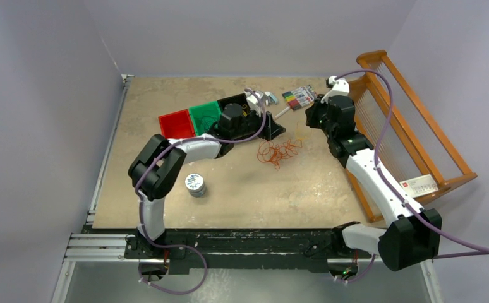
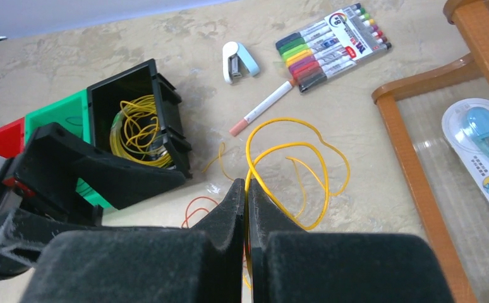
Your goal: Untangle the cables
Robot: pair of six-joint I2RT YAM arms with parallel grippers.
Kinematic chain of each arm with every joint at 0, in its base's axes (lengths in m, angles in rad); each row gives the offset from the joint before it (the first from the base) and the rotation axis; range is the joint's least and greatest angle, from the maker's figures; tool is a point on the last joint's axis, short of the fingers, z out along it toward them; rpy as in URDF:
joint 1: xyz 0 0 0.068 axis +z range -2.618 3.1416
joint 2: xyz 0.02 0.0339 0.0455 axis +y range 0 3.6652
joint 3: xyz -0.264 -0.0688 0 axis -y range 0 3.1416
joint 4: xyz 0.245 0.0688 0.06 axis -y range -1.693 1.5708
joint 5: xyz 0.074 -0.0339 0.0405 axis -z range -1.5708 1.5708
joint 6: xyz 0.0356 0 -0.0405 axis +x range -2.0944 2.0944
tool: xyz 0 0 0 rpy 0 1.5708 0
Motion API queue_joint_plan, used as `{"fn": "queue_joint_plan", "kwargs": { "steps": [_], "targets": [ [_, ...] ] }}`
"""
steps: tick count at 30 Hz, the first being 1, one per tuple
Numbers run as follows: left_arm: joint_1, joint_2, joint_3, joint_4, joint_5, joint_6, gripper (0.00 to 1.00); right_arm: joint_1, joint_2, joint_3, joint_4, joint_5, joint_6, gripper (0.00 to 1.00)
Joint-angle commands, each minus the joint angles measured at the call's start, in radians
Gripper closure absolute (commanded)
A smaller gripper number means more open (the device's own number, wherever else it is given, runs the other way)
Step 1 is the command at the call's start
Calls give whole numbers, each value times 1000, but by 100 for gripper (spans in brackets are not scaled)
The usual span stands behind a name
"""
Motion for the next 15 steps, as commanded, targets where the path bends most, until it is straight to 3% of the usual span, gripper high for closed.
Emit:
{"fn": "queue_joint_plan", "kwargs": {
  "steps": [1,15],
  "targets": [
    [-27,11,-11,145,74,8,35,-6,-31,49,27,-51,19,100],
    [-111,114,83,42,7,100,35,-10,-25,67,24,-105,33,100]
  ]
}}
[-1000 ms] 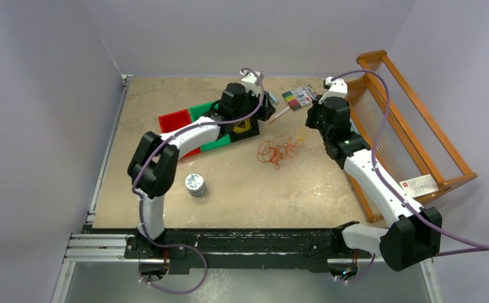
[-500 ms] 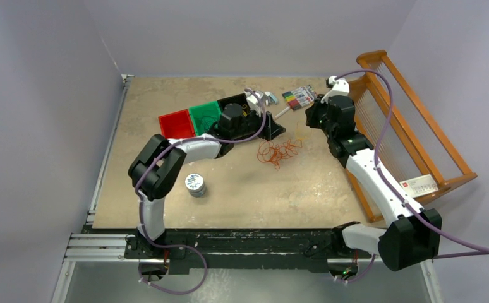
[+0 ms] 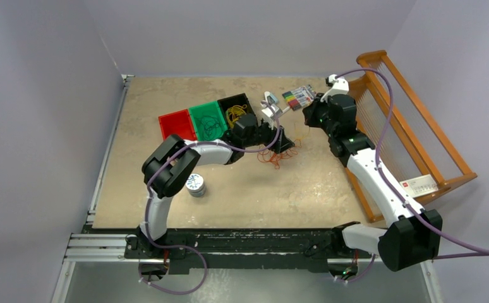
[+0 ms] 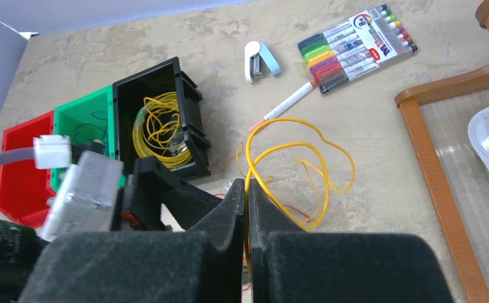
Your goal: Untangle the cables
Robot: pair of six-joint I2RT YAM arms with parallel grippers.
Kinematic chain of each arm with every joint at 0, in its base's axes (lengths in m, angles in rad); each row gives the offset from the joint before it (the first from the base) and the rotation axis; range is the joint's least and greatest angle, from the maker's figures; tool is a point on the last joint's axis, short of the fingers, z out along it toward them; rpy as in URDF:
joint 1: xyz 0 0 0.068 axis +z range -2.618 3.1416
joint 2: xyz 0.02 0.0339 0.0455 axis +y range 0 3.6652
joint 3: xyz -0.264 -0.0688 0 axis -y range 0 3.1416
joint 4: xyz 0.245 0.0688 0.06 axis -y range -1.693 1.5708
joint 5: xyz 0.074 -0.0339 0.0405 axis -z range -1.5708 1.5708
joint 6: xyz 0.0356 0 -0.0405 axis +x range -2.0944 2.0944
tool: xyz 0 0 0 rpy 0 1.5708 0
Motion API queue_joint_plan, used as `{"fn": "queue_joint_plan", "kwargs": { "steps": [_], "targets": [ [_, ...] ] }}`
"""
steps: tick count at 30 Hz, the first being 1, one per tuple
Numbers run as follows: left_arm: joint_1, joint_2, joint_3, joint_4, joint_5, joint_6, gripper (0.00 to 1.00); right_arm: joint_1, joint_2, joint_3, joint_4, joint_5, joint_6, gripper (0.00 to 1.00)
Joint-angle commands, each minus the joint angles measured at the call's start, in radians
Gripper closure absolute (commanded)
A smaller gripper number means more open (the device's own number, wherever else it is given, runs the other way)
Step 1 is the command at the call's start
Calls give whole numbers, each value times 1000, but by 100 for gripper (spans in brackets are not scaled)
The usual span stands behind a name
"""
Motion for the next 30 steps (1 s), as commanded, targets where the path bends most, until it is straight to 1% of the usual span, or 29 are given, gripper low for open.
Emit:
{"fn": "queue_joint_plan", "kwargs": {
  "steps": [1,7,8,9,11,12,13,15,16,18,19,25,30],
  "targets": [
    [-23,31,81,11,-17,47,35,-4,-21,58,24,-31,16,100],
    [-33,86,134,9,-11,40,35,-4,-23,59,26,-45,21,100],
    [-35,92,138,8,-12,38,36,-4,-23,58,26,-47,21,100],
    [-36,99,142,7,-15,37,39,-4,-23,57,26,-50,23,100],
    [-36,117,153,6,-13,30,51,-4,-23,58,28,-54,26,100],
    [-37,125,156,3,-9,27,59,-4,-24,59,29,-55,26,100],
    [-37,129,158,0,-6,25,70,-4,-25,59,30,-54,26,100],
    [-37,139,156,-1,-1,18,86,-5,-29,60,30,-50,25,100],
    [-37,140,152,1,-2,16,92,-5,-33,62,28,-45,23,100],
    [-37,144,142,10,-3,7,98,-5,-42,68,27,-38,20,100],
    [-36,144,136,14,-4,4,100,-5,-45,70,24,-34,19,100],
    [-37,145,106,21,-9,-1,100,-4,-87,90,24,7,5,100],
    [-37,145,94,9,-13,1,100,-4,-153,95,41,57,-12,100]
  ]
}}
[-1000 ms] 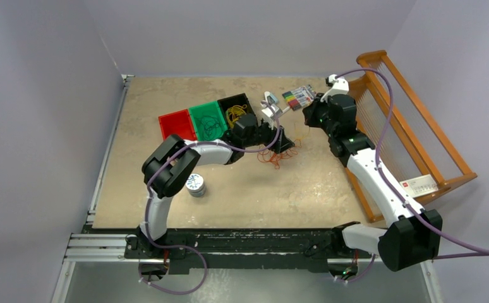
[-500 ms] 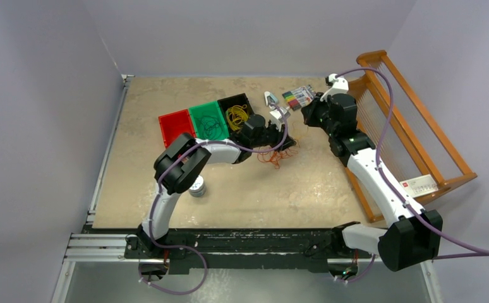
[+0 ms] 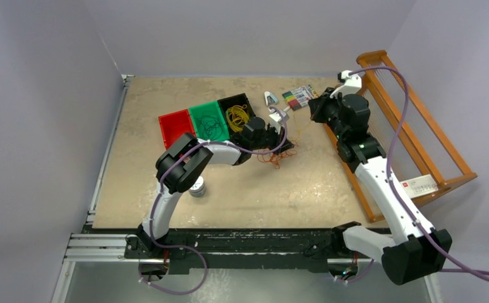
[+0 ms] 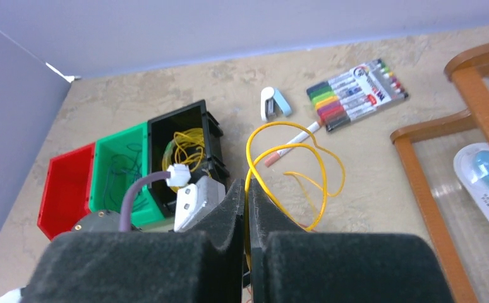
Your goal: Untangle the cables
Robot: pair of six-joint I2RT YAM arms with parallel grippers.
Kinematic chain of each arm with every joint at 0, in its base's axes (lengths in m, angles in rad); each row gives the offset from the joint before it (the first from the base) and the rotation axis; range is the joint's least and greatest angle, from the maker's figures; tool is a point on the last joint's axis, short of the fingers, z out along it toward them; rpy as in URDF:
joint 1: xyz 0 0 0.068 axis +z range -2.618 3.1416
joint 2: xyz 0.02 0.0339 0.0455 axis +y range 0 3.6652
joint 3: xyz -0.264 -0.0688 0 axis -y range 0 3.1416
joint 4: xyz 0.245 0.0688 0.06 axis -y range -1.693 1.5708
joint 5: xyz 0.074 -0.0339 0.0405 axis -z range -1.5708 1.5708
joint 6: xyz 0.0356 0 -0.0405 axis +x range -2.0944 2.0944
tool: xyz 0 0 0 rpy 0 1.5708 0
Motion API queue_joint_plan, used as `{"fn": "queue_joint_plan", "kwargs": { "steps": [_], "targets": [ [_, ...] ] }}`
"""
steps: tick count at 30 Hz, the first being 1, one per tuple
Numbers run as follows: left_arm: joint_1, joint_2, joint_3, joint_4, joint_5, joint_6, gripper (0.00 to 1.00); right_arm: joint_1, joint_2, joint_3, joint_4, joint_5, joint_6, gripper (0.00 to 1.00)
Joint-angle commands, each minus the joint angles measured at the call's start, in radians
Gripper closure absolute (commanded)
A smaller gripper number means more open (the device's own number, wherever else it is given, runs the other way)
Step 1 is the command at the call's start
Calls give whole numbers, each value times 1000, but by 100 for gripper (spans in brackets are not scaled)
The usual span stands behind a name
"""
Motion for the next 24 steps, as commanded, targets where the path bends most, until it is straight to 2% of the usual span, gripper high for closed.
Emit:
{"fn": "queue_joint_plan", "kwargs": {
  "steps": [1,8,14,18,24],
  "targets": [
    [-5,-5,-19,37,-2,-4,100,-3,-81,58,43,73,-24,100],
    [-3,-2,-35,33,-11,-4,100,-3,-136,72,46,149,-64,100],
    [-3,5,-35,16,-23,0,100,-3,-144,80,47,142,-76,100],
    [-2,-26,-50,-3,-51,2,91,-3,-168,64,101,89,-105,100],
    [-3,-89,-120,-14,-85,11,89,-3,-220,59,189,76,-142,100]
  ]
}}
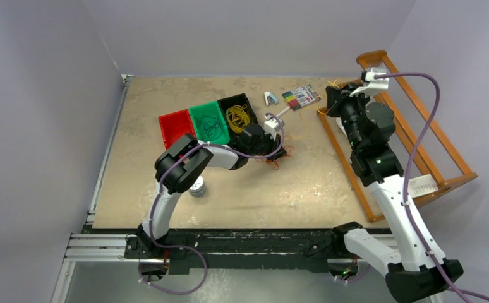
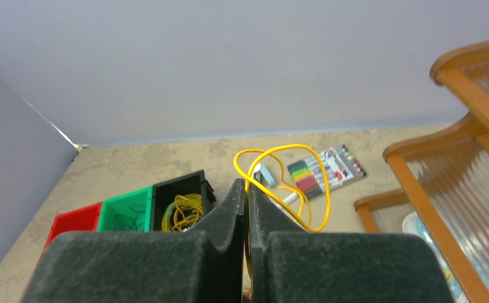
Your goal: Untangle the cables
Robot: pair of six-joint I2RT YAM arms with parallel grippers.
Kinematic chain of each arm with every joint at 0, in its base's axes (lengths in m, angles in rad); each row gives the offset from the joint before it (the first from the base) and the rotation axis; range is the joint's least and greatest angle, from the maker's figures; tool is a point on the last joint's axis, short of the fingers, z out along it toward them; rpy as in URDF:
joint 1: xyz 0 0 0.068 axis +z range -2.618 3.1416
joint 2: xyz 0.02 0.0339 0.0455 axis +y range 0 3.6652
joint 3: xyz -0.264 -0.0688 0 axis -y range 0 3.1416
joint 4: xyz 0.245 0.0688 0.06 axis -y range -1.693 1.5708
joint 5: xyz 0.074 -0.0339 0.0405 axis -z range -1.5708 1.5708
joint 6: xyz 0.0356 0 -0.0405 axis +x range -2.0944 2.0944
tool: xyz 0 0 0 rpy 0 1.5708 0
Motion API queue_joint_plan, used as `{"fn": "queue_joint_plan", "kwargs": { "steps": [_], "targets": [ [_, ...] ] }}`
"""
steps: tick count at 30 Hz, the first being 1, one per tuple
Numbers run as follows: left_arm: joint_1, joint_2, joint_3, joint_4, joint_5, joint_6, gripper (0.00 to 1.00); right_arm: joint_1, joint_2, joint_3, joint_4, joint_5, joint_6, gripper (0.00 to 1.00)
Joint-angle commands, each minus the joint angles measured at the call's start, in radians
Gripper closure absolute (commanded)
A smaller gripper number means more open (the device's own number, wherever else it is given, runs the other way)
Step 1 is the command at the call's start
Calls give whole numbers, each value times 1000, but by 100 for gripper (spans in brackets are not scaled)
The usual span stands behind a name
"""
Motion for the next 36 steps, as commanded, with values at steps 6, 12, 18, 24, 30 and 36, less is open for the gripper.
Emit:
{"fn": "queue_joint_plan", "kwargs": {
  "steps": [6,12,18,24,30,36],
  "targets": [
    [-3,-78,-130,60,-33,-21,94,-3,-77,109,189,-15,-74,100],
    [-3,-98,-186,85,-56,-29,93,-3,-92,200,207,-3,-108,100],
    [-3,-136,-198,79,-71,-29,88,-3,-94,232,184,-5,-116,100],
    [-3,-250,-195,21,-105,-18,71,-3,-111,189,155,-9,-115,100],
    [-3,-391,-199,-38,-147,11,56,-3,-115,154,148,-10,-102,100],
    [-2,-517,-237,-66,-194,33,49,-3,-87,150,156,-41,-85,100]
  ]
}}
